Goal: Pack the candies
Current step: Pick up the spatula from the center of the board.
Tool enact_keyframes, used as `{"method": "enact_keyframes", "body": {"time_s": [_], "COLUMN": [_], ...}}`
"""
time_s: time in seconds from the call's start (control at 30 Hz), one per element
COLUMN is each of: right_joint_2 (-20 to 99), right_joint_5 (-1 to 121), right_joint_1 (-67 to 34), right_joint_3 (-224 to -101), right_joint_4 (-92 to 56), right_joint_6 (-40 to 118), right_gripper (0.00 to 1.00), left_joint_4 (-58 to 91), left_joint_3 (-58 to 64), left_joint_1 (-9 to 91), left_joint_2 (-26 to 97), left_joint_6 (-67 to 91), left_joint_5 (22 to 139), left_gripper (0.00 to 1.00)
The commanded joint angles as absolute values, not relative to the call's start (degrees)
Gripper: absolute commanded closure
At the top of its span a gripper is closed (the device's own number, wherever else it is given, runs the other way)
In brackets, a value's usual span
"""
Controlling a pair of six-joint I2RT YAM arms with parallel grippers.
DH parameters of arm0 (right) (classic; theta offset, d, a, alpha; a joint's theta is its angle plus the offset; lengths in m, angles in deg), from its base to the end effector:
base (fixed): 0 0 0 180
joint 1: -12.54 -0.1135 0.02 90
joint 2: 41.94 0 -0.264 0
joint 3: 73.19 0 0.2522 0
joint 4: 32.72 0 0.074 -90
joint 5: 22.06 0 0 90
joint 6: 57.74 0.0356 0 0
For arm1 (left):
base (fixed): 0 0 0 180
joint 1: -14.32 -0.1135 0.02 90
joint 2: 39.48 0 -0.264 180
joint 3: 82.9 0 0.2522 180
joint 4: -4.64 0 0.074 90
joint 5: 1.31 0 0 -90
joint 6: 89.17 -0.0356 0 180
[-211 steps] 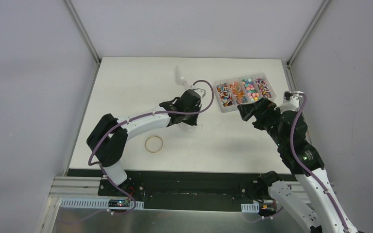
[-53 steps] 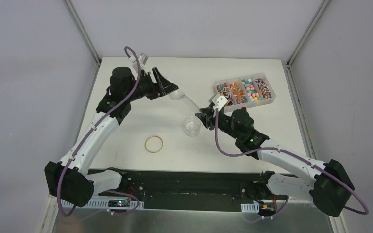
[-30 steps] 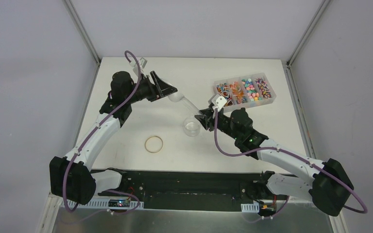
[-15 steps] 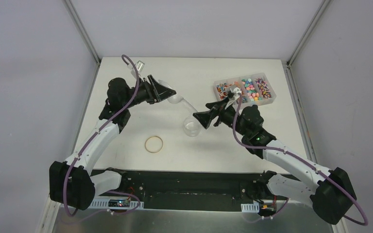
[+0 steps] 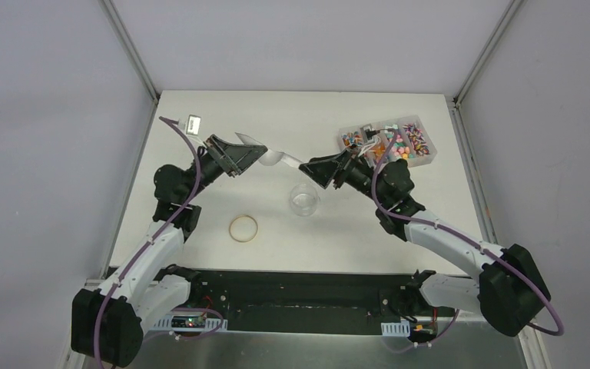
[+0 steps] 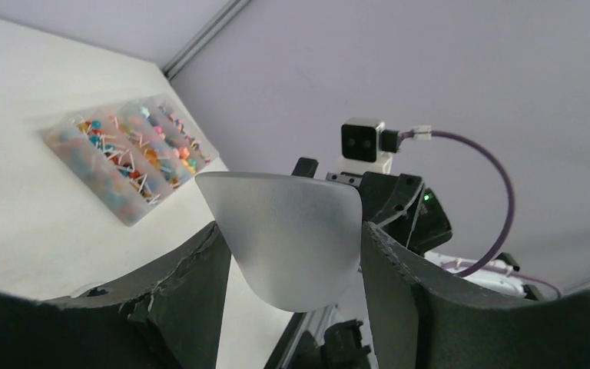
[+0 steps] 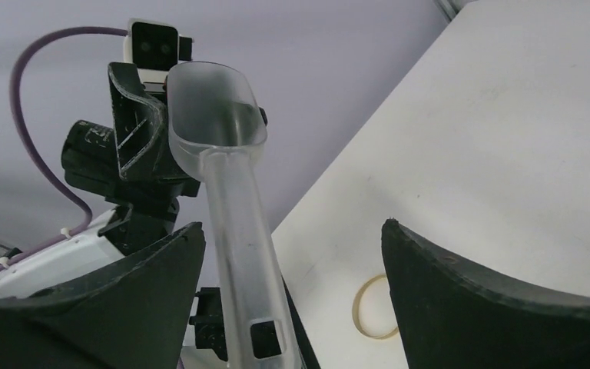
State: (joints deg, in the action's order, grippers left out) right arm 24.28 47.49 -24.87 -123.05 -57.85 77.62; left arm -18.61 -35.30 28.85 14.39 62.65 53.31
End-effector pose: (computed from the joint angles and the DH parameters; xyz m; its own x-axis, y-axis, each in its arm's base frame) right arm 0.2003 0.1688 0.3004 -0.5151 0.4454 -0.7323 -0.6789 0.3096 0.6658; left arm 0.2016 -0.0735 0.3293 -0.5193 -0.6078 -0.6007 0.5989 0.2425 -0.7632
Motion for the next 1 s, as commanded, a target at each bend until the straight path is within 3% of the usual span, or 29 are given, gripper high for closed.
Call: {"method": "enact_keyframes", "body": {"time_s": [0.0, 0.17, 0.4, 0.97], "right_joint_2": [26.79, 28.73, 31.0, 35.7], "right_joint_5": [47.42, 49.36, 51.58, 52.9], "right_joint_1": [-26.67, -28.4, -29.44, -30.83], "right_joint_3": [-126.74, -126.95, -129.86, -133.31], "right_joint_4": [-68.87, -75.34, -75.38, -75.47], "right_joint_6": [81.57, 82.38, 82.24, 83.82], "right_gripper": [0.14, 0.17, 0.3, 0.5], "left_joint_4": [-30.71, -36.91, -40.76, -40.89], "left_joint_3": [-38.6, -42.67, -44.88, -47.39], "left_joint_1": [28.3, 28.3, 28.3, 28.3], "left_joint_2": [10.92, 10.06, 10.27, 9.18], "left_joint_6": [69.64, 75.15, 76.12, 74.04], "left_joint_5": [62.13, 67.6, 68.77, 68.63], "left_gripper": [0.72, 0.72, 0.72, 0.73]}}
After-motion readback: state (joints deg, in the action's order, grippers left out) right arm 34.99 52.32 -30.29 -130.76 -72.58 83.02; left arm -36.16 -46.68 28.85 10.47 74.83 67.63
